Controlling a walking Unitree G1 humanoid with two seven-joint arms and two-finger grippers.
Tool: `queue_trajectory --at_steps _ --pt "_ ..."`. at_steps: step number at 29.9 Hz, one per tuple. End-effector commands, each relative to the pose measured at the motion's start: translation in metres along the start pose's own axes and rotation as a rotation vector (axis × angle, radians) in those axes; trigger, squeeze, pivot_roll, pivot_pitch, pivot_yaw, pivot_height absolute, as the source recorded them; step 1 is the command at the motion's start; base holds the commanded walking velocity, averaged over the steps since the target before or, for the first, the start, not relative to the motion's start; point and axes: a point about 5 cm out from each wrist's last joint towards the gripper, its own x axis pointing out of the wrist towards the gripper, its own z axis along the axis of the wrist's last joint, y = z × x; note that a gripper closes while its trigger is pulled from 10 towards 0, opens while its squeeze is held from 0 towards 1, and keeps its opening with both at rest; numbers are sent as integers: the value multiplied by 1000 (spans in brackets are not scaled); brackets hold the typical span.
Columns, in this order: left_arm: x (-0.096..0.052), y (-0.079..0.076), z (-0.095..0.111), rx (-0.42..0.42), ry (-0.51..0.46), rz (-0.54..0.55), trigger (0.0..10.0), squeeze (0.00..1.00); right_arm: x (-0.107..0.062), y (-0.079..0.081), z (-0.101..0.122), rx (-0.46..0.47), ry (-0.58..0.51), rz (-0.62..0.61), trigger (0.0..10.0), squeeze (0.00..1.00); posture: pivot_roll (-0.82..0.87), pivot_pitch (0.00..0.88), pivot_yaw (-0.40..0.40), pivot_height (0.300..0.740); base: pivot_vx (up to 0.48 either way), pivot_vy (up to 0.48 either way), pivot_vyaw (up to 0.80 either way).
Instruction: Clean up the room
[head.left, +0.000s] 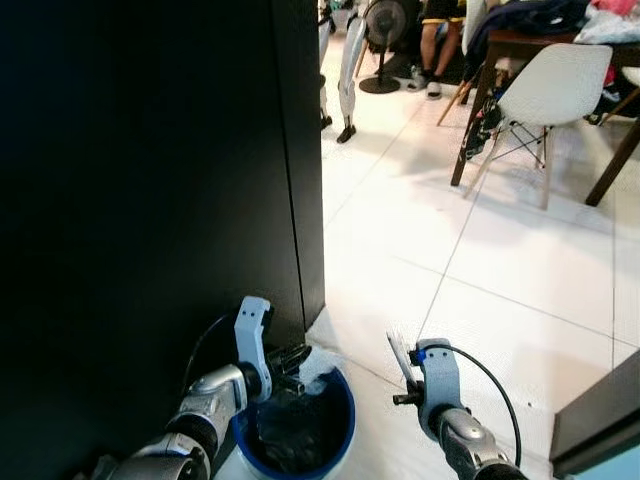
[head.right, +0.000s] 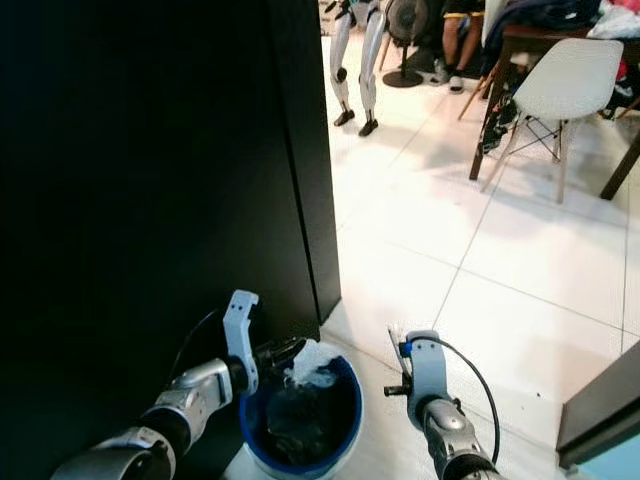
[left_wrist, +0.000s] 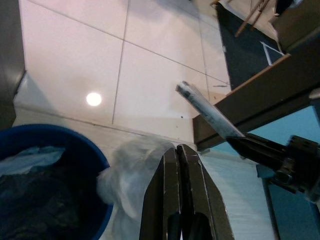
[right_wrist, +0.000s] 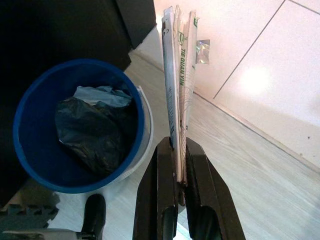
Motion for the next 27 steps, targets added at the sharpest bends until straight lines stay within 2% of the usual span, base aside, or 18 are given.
queue_trajectory --at_steps 1,4,9,12,13,17,22,25,27 --pt "-9 12 -3 -41 7 69 10000 0 -2 2 -8 15 28 3 10000 0 -22 106 75 740 0 0 0" --pt "-12 15 -6 -31 28 98 10000 0 -2 2 -8 13 28 3 10000 0 -24 103 77 740 0 0 0" --pt "-17 18 -14 -49 51 136 10000 0 -2 0 -7 16 23 -1 10000 0 -29 100 78 740 157 -361 0" --pt "-25 32 -16 -33 54 325 10000 0 -2 0 -9 10 26 1 10000 0 -32 103 75 740 99 -90 0" --pt "-25 32 -16 -33 54 325 10000 0 -2 0 -9 10 26 1 10000 0 -32 103 75 740 0 0 0" --pt "-41 51 -14 -61 47 523 10000 0 -3 -1 -10 -4 28 3 10000 0 -39 112 75 740 0 0 0" --pt "-48 59 -15 -76 60 591 10000 0 -4 -4 -10 -1 23 -3 10000 0 -41 116 77 740 0 0 0" --pt "-51 63 -10 -29 58 613 10000 0 -4 -6 -9 2 17 -8 10000 0 -47 124 79 740 0 0 0" --pt "-51 63 -10 -29 58 613 10000 0 -4 -6 -9 2 17 -8 10000 0 -47 124 79 740 0 0 0"
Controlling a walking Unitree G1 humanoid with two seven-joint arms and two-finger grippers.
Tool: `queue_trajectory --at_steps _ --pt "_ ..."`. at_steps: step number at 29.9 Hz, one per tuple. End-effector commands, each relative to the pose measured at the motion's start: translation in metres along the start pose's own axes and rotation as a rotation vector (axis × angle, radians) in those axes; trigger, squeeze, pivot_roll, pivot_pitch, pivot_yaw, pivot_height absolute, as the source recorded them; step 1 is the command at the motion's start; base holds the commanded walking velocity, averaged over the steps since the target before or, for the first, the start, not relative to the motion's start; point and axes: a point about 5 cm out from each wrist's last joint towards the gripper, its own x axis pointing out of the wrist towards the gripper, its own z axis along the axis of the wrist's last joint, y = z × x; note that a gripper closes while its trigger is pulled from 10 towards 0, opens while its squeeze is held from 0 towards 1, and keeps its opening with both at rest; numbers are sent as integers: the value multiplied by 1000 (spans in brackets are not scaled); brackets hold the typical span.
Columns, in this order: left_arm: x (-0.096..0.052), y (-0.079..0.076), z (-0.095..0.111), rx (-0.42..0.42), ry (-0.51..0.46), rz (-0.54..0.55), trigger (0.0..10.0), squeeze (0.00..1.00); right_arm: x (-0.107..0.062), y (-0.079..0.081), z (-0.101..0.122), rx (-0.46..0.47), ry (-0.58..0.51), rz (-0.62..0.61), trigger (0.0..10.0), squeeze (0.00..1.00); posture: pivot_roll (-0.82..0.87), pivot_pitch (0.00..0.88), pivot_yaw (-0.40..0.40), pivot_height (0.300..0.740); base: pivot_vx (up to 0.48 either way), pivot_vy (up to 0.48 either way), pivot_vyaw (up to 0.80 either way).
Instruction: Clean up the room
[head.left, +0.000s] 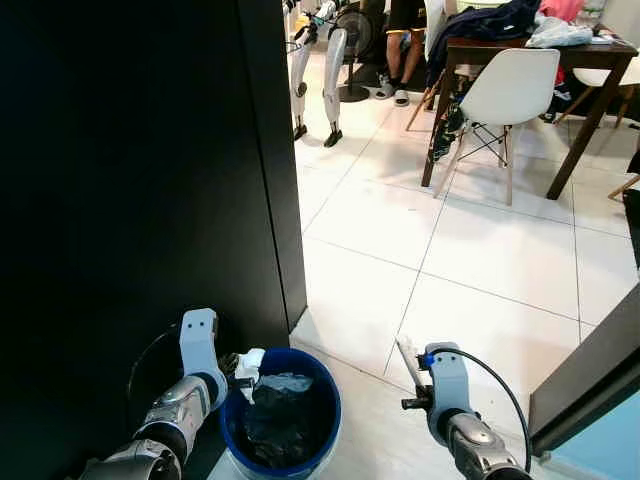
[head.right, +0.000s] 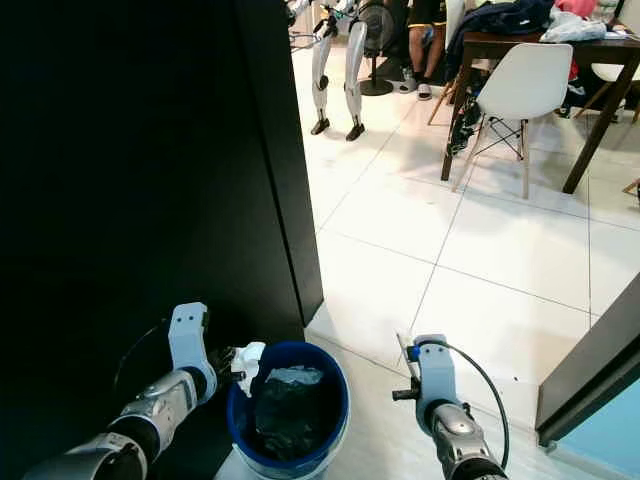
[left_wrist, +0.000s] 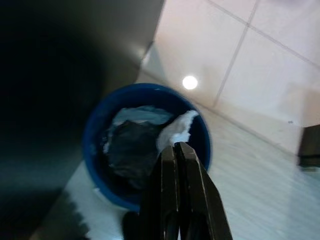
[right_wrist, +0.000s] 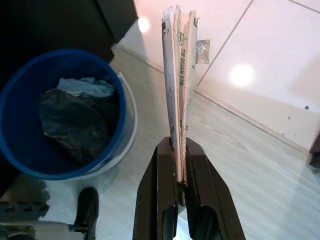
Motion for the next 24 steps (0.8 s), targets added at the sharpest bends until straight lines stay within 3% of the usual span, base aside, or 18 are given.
queue_trajectory --at_steps 1,5,7,13,22,24 --pt "-3 10 1 44 12 37 10000 0 -1 1 -3 12 0 4 10000 0 -51 131 78 740 0 0 0" --pt "-2 13 9 27 -18 44 10000 0 -1 2 -2 12 -9 7 10000 0 -62 134 80 740 0 0 0" --pt "0 8 19 20 -66 -3 10000 1000 -1 1 0 13 -22 6 10000 0 -72 143 83 740 0 0 0" --pt "3 0 27 13 -86 -52 10000 1000 -2 -3 3 17 -43 -1 10000 0 -76 148 89 740 0 0 0" --pt "-1 8 16 28 -49 -30 10000 1000 1 -1 11 19 -77 6 10000 0 -68 153 95 740 0 0 0" --pt "-3 12 14 -5 -50 -26 10000 1000 2 2 14 17 -87 15 10000 0 -63 154 97 740 0 0 0"
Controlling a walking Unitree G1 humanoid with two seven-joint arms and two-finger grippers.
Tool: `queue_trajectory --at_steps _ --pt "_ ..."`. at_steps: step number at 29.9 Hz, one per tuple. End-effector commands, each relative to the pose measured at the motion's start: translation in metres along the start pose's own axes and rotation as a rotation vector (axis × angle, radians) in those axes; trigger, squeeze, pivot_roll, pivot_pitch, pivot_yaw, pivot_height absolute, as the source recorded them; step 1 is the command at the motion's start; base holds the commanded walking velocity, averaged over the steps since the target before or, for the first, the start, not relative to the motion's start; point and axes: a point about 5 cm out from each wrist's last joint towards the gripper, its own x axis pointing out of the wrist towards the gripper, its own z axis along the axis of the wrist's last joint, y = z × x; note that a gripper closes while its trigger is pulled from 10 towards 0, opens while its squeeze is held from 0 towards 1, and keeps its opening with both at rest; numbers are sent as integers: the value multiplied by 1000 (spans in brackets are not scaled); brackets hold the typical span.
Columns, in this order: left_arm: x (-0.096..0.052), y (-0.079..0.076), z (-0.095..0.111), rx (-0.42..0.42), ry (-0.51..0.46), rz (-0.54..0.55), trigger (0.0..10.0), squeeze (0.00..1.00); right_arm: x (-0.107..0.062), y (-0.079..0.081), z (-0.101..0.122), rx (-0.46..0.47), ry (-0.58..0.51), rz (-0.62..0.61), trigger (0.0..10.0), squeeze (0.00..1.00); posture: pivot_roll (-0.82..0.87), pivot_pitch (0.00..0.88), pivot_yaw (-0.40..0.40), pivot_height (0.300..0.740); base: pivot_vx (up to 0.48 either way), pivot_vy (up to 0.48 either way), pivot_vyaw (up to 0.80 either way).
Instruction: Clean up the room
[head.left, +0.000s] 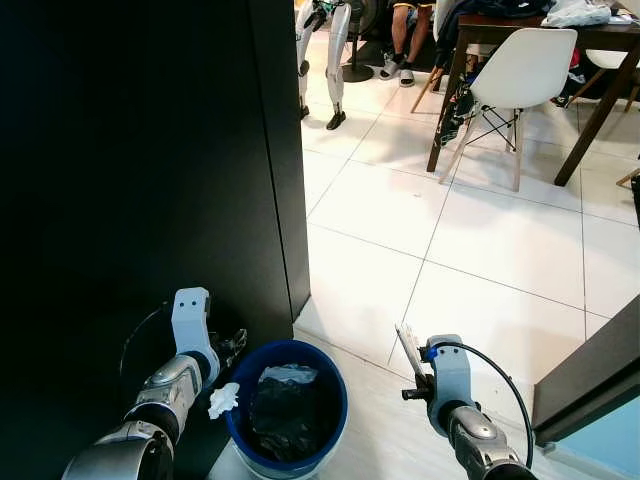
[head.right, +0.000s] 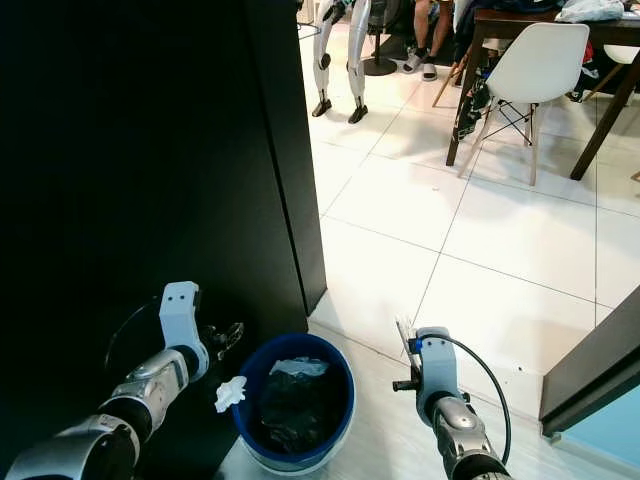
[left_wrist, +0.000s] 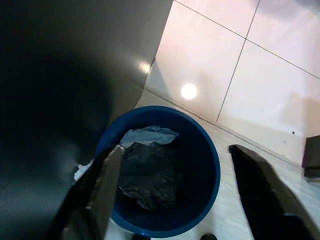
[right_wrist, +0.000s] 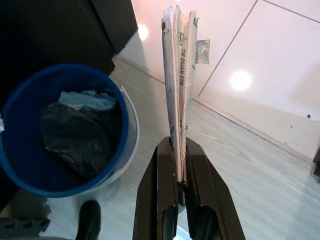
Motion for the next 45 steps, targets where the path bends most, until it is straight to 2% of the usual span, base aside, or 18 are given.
queue_trajectory --at_steps 1,6,10,11,20,21,22,23,24,27,32,35,40,45 --pt "-7 9 -12 -25 34 23 10000 1000 0 5 0 13 -8 12 10000 0 -63 154 97 740 0 0 0" --pt "-8 11 -12 -26 15 26 10000 1000 3 14 5 -2 -29 54 10000 0 -58 153 100 740 0 0 0" --pt "-6 5 -13 -61 -2 -18 10000 1000 5 31 5 -79 -14 128 10000 0 -49 154 99 740 0 0 0" --pt "-6 0 -14 -75 -9 -51 10000 0 6 39 3 -131 22 164 10000 0 -43 155 98 740 0 0 513" --pt "-5 -10 -17 -92 -16 -144 10000 0 9 62 0 -228 93 269 10000 0 -17 151 91 740 0 0 736" --pt "-7 -10 -22 -39 9 -133 10000 0 9 67 1 -242 105 284 10000 0 -3 146 91 740 0 0 800" --pt "-7 -10 -22 -39 9 -133 10000 0 9 67 1 -242 105 284 10000 0 -3 146 91 740 0 0 800" --pt "-13 -6 -39 -8 65 -107 10000 0 12 79 6 -264 118 318 10000 0 12 138 86 740 0 0 800" --pt "-16 -4 -47 -6 85 -97 10000 0 13 83 8 -276 119 328 10000 0 17 137 83 740 0 0 800" --pt "-18 -3 -51 -12 94 -93 10000 0 13 85 10 -285 119 332 10000 0 17 137 83 740 0 0 800" --pt "-31 6 -74 -41 164 -47 10000 0 19 93 27 -350 109 294 10000 0 46 124 61 740 0 0 800" --pt "-33 7 -78 -52 170 -41 10000 0 22 91 35 -363 93 247 10000 0 52 127 60 740 0 0 800" --pt "-35 5 -81 -70 166 -49 10000 0 25 91 50 -396 58 190 10000 0 53 133 67 740 0 0 0" --pt "-33 3 -79 -63 158 -67 10000 0 27 96 58 -371 32 169 10000 0 61 139 71 740 0 0 0"
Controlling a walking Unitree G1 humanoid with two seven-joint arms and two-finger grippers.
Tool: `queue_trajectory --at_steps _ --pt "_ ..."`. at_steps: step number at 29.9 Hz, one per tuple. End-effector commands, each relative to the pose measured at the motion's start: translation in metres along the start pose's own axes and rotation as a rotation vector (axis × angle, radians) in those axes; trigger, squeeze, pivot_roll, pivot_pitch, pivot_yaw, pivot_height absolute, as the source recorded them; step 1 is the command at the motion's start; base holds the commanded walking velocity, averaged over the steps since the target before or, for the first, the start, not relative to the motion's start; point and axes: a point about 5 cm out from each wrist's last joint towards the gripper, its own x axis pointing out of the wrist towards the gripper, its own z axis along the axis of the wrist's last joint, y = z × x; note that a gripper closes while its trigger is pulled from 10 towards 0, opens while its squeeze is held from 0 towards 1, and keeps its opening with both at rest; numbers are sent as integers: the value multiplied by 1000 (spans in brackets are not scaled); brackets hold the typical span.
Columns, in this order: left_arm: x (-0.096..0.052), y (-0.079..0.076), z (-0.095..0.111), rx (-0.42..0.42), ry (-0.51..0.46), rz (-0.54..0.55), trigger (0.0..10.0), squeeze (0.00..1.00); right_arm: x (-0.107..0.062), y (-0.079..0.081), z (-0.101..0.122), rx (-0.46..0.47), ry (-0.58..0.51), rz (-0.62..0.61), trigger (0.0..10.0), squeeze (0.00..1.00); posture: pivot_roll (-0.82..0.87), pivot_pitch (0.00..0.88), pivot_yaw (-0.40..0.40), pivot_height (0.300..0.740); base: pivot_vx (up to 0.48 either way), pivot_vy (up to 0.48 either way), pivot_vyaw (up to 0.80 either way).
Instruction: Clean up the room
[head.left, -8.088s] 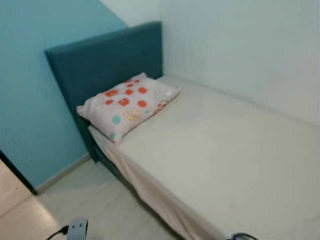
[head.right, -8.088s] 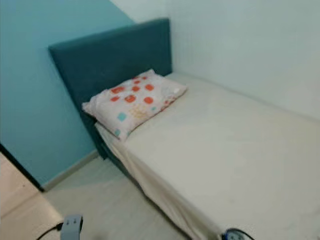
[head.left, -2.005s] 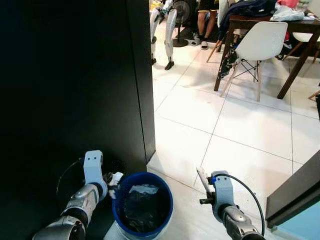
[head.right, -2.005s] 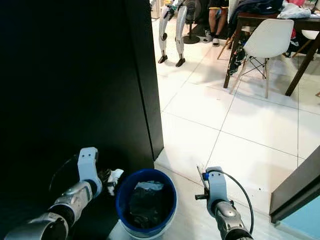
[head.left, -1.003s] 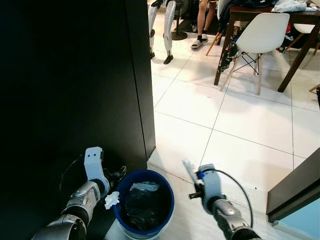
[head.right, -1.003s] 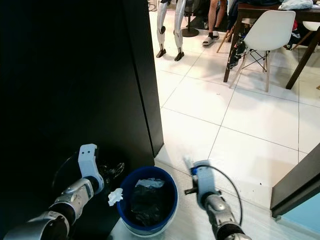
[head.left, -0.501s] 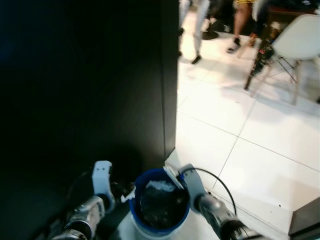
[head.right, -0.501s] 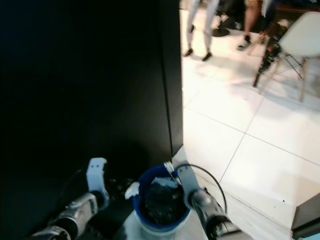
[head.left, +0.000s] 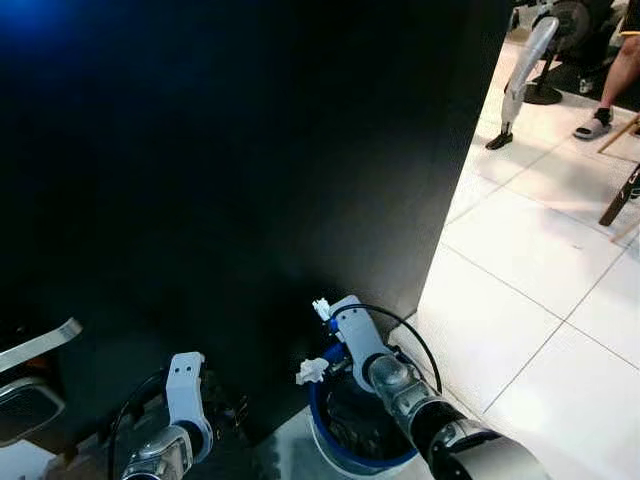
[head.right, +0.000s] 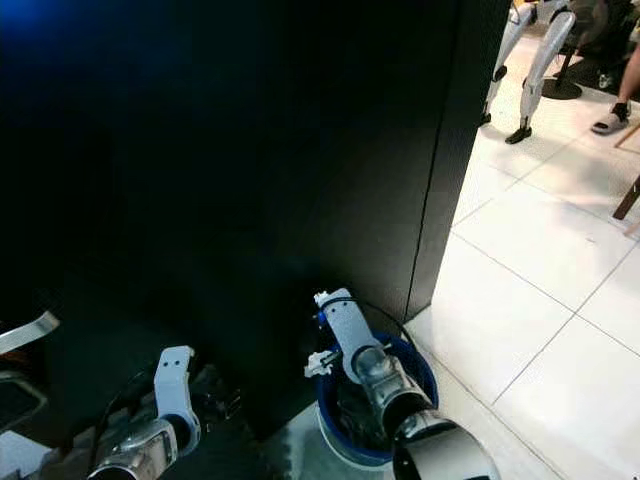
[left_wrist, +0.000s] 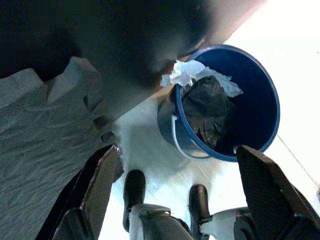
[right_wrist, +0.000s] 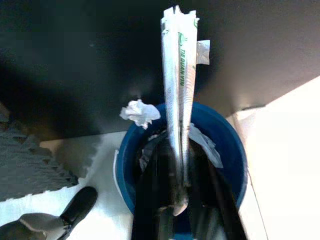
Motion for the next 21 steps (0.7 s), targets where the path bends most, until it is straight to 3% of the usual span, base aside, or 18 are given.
queue_trajectory --at_steps 1,2,7,10,13,14,15,16,19,21 --pt "2 -3 1 0 -4 -16 10000 0 1 1 3 6 2 -8 10000 894 61 139 71 740 0 0 0" --pt "3 -4 3 0 -9 -19 10000 0 1 1 7 -3 -12 -19 10000 1000 66 147 77 740 0 0 0" --pt "5 -7 10 -2 -37 -39 10000 0 3 -2 22 -31 -60 -98 10000 1000 77 152 77 740 0 0 0" --pt "6 -8 13 -2 -48 -48 10000 0 2 -9 22 -101 -52 -172 10000 1000 81 154 76 740 0 0 0" --pt "6 -9 13 1 -52 -54 10000 0 1 -13 18 -96 -43 -191 10000 1000 77 158 78 740 0 0 0" --pt "6 -9 14 1 -54 -57 10000 0 0 -15 11 -65 -26 -194 10000 914 75 159 81 740 0 0 0" --pt "6 -9 14 0 -55 -59 10000 0 0 -16 6 -43 -14 -196 10000 914 75 159 81 740 0 0 0" --pt "6 -9 13 2 -51 -57 10000 0 -2 -18 -3 -15 8 -202 10000 0 69 162 81 740 0 0 0" --pt "4 -6 8 8 -26 -36 10000 0 -6 -24 -23 42 58 -217 10000 0 63 162 82 740 0 0 0" --pt "4 -6 8 8 -26 -36 10000 0 -6 -24 -23 42 58 -217 10000 0 63 162 82 740 0 0 0"
